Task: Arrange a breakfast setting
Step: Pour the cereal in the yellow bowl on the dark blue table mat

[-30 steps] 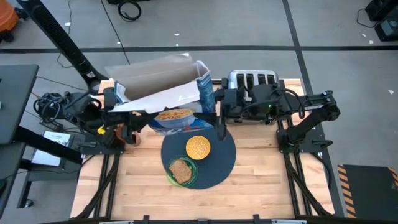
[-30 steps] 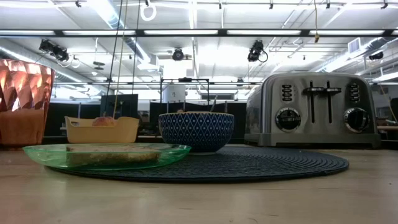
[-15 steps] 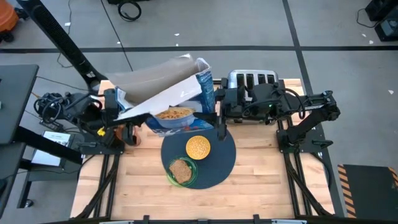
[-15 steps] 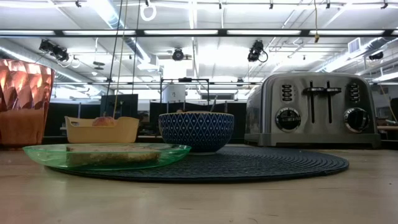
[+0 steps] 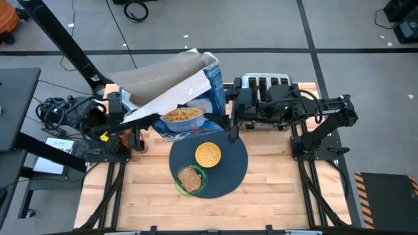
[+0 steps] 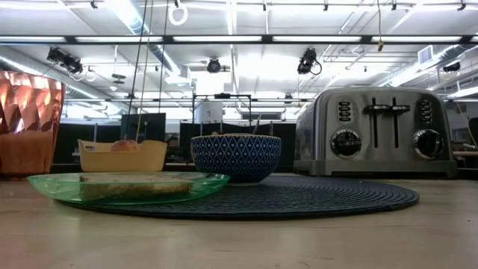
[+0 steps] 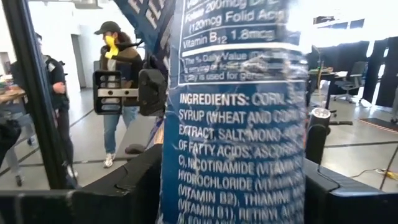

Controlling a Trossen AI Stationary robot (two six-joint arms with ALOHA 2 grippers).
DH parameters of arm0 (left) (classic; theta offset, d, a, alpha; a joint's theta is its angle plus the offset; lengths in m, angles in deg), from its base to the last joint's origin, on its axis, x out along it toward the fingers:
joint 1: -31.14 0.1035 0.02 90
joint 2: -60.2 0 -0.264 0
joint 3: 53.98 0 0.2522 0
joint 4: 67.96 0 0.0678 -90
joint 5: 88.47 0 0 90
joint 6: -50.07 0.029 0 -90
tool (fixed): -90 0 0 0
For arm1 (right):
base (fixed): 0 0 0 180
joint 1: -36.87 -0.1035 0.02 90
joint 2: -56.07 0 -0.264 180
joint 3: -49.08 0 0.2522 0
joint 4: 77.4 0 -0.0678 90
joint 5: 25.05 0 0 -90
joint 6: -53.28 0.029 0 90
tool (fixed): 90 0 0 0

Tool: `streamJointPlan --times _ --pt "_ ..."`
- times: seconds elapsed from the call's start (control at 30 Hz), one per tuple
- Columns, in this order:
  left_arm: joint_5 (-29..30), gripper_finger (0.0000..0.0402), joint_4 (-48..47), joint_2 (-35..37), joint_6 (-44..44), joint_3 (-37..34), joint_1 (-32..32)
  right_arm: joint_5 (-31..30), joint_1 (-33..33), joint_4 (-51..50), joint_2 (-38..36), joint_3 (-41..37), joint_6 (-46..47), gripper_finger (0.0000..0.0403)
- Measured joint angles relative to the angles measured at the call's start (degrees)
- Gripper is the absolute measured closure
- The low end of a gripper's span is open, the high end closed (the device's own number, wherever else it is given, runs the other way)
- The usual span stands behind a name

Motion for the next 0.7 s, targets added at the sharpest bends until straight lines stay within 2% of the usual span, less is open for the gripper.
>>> streamJointPlan --times 0.27,0.43,0.7 --pt "0.1 0.0396 1.6 0.6 0.7 0.0 0.0 0.3 0.0 1.5 -0.6 0.0 -0.2 0.0082" --pt "0.2 0.0397 3.3 1.3 1.9 0.0 0.0 0.4 -0.1 1.3 -3.4 0.0 -0.4 0.0050" --pt "0.2 0.0397 5.3 2.7 3.1 0.1 0.0 -0.9 -0.2 -9.5 -10.5 0.0 -0.6 0.0041"
